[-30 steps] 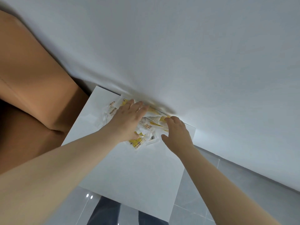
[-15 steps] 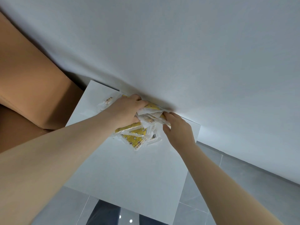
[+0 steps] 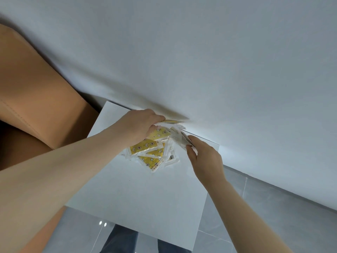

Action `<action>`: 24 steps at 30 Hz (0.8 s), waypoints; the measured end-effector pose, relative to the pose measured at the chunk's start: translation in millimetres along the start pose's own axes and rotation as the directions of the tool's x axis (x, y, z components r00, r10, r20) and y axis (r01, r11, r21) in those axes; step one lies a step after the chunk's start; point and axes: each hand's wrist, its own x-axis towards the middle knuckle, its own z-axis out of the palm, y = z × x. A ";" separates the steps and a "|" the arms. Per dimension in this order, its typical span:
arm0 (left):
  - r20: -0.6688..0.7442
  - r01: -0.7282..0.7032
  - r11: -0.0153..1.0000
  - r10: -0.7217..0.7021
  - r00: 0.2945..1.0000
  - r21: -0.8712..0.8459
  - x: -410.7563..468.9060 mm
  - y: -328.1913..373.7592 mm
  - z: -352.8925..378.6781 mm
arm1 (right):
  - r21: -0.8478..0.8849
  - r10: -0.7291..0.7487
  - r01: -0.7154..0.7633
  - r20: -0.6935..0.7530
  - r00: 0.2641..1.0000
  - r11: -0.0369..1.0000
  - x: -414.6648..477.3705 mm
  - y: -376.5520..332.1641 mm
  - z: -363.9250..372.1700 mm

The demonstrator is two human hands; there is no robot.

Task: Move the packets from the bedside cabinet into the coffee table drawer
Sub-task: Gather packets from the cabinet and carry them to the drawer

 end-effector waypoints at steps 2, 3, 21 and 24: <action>-0.022 0.079 0.994 -0.081 0.996 -0.077 -10.9 2.2 -5.9 | 0.040 0.037 -0.037 0.005 0.999 0.999 -8.9 -1.7 -7.8; -0.032 0.119 0.987 -0.123 0.992 -0.112 -16.5 2.5 -6.9 | 0.065 0.063 -0.063 0.009 0.998 0.996 -13.6 -1.6 -10.4; -0.023 0.346 0.491 -0.601 0.799 -0.800 -164.9 96.0 -59.1 | 0.382 0.318 -0.301 0.021 0.948 0.874 -118.2 -64.1 -96.2; -0.034 0.326 0.490 -0.591 0.806 -0.809 -184.5 116.0 -86.9 | 0.410 0.313 -0.290 0.012 0.950 0.865 -138.3 -81.0 -128.6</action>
